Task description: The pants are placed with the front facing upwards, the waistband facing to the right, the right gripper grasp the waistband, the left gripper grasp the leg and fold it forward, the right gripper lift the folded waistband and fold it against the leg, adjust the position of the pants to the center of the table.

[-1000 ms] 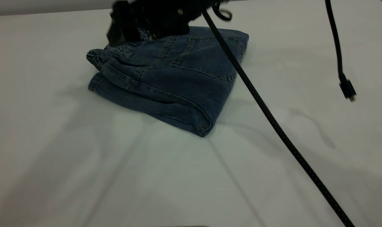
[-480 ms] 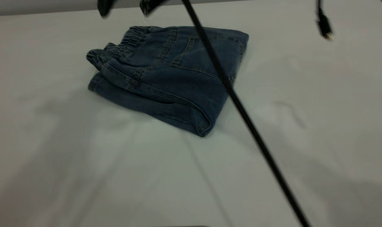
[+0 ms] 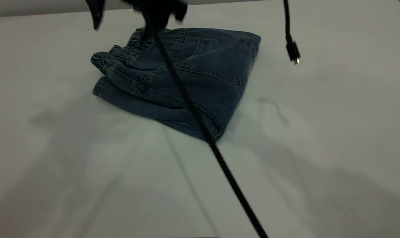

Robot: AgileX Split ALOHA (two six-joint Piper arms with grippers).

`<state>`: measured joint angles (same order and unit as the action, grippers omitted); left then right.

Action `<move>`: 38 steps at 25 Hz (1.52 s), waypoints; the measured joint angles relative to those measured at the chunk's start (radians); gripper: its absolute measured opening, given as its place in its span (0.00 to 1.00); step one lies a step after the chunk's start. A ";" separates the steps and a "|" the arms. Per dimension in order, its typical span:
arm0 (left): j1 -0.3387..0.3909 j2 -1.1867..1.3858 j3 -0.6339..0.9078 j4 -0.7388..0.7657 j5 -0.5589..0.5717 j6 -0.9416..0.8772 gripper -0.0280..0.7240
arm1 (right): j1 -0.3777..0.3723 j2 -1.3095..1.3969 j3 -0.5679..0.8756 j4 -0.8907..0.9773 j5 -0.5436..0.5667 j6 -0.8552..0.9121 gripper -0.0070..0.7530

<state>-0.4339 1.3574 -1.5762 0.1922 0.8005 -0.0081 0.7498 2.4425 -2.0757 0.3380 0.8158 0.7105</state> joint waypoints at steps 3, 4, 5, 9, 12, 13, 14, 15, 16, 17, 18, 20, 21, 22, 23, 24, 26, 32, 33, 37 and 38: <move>0.000 0.000 0.000 0.000 0.005 0.000 0.56 | -0.008 0.062 -0.018 0.002 -0.004 0.185 0.71; 0.000 0.000 0.000 0.000 0.009 0.000 0.56 | -0.012 0.080 -0.018 0.002 -0.004 0.229 0.71; 0.000 0.000 0.000 -0.001 0.014 0.000 0.56 | -0.014 0.093 -0.018 0.002 -0.004 0.259 0.71; 0.000 0.000 0.000 -0.001 0.049 0.000 0.56 | -0.021 0.138 -0.019 -0.002 -0.002 0.386 0.71; 0.000 0.000 0.000 -0.001 0.069 0.000 0.56 | -0.022 0.155 -0.021 -0.027 0.000 0.453 0.70; 0.000 0.000 0.000 -0.001 0.072 0.000 0.56 | -0.022 0.161 -0.022 -0.036 0.004 0.461 0.70; 0.000 0.000 0.000 -0.001 0.073 0.000 0.56 | -0.022 0.164 -0.023 -0.043 0.008 0.468 0.70; 0.000 0.000 0.000 -0.001 0.074 0.000 0.56 | -0.022 0.170 -0.025 -0.051 0.014 0.472 0.70; 0.000 0.000 0.000 -0.001 0.074 0.000 0.56 | -0.022 0.171 -0.027 -0.060 0.018 0.472 0.70; 0.000 0.000 0.000 -0.001 0.074 0.000 0.56 | -0.022 0.173 -0.028 -0.069 0.028 0.475 0.69; 0.000 0.000 0.000 -0.001 0.074 0.000 0.56 | -0.022 0.173 -0.029 -0.079 0.038 0.476 0.68; 0.000 0.000 0.000 -0.001 0.076 0.000 0.56 | -0.020 0.175 -0.033 -0.103 0.062 0.476 0.67; 0.000 0.000 0.000 -0.001 0.076 0.001 0.56 | -0.020 0.175 -0.035 -0.114 0.077 0.471 0.66; 0.000 0.000 0.000 -0.001 0.077 0.001 0.56 | -0.020 0.175 -0.035 -0.130 0.092 0.459 0.65; 0.000 0.000 0.000 -0.001 0.078 0.002 0.56 | -0.018 0.175 -0.035 -0.146 0.104 0.441 0.64; 0.000 0.000 0.000 -0.001 0.078 0.008 0.56 | -0.015 0.175 -0.036 -0.159 0.115 0.420 0.64; 0.000 0.000 0.000 -0.001 0.078 0.008 0.56 | -0.011 0.175 -0.036 -0.177 0.141 0.347 0.64; 0.000 0.000 0.000 -0.001 0.078 0.028 0.56 | 0.001 0.174 -0.037 -0.222 0.226 0.099 0.64; 0.000 0.000 0.000 -0.001 0.078 0.031 0.56 | 0.001 0.174 -0.037 -0.239 0.250 0.064 0.64; 0.000 0.000 0.000 -0.001 0.078 0.043 0.56 | 0.005 0.174 -0.037 -0.322 0.343 -0.041 0.64; 0.000 0.000 0.000 -0.001 0.077 0.044 0.56 | 0.006 0.174 -0.038 -0.338 0.351 -0.055 0.64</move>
<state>-0.4339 1.3574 -1.5762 0.1913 0.8774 0.0361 0.7559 2.6168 -2.1132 0.0000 1.1666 0.6550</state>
